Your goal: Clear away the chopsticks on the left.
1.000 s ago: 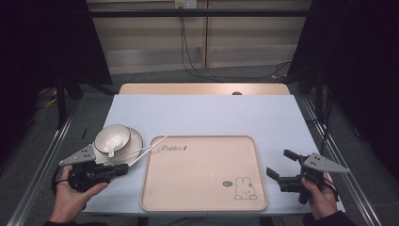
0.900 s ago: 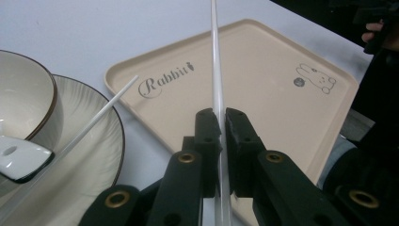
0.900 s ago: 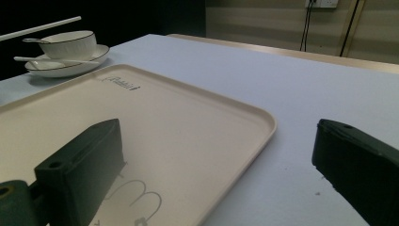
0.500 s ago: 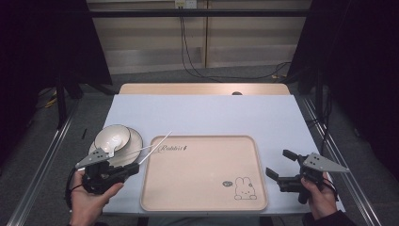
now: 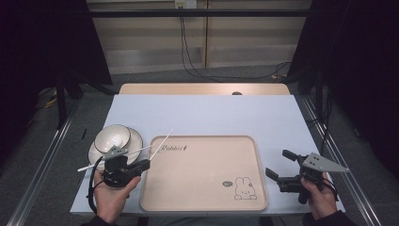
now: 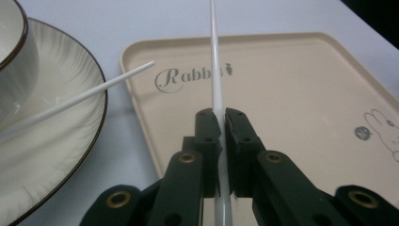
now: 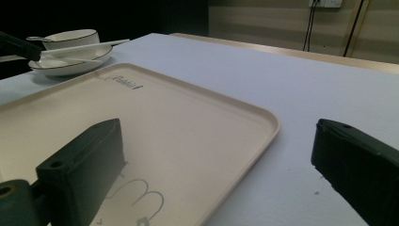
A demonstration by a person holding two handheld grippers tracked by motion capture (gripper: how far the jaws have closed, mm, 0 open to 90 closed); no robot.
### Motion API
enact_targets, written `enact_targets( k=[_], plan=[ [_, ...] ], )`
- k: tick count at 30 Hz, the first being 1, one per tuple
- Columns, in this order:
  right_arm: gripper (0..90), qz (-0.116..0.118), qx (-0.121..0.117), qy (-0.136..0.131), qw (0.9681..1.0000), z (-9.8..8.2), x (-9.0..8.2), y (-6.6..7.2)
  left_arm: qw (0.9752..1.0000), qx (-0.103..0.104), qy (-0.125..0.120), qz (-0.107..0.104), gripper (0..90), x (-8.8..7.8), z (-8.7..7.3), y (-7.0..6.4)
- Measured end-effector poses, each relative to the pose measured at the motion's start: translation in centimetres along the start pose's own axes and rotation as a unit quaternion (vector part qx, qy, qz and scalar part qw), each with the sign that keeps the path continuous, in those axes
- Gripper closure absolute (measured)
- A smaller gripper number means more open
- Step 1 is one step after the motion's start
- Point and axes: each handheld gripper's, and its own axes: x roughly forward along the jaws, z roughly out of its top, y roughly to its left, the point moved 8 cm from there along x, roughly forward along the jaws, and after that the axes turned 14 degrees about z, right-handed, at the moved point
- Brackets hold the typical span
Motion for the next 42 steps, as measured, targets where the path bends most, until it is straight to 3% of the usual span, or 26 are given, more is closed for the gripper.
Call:
enact_targets(
  k=[4, 11, 14, 20, 30, 42],
  plan=[
    [2.8, 0.0, 0.0, 0.0, 1.0, 0.0, 0.0, 0.0, 0.9997, -0.019, 0.009, 0.014, 84.6, 1.2, -0.7, 0.0],
    [2.8, 0.0, 0.002, 0.003, 1.0, -0.1, 0.0, 0.0, 0.999, -0.018, 0.031, 0.027, 84.5, 2.4, -1.5, -0.1],
    [2.8, 0.001, 0.001, 0.003, 1.0, -0.1, 0.0, 0.0, 0.9983, -0.028, 0.04, 0.032, 84.6, 3.1, -1.8, -0.1],
    [2.8, 0.0, 0.002, 0.003, 1.0, -0.1, 0.0, 0.0, 0.9964, -0.023, 0.069, 0.043, 84.5, 4.0, -2.5, -0.4],
    [2.8, 0.0, 0.002, 0.003, 1.0, -0.1, 0.1, 0.0, 0.9938, -0.028, 0.098, 0.044, 84.4, 4.7, -3.3, -1.0],
    [2.8, 0.001, 0.0, 0.005, 1.0, -0.1, 0.1, 0.0, 0.9941, -0.027, 0.096, 0.043, 83.8, 4.9, -3.3, -1.2]
  ],
)
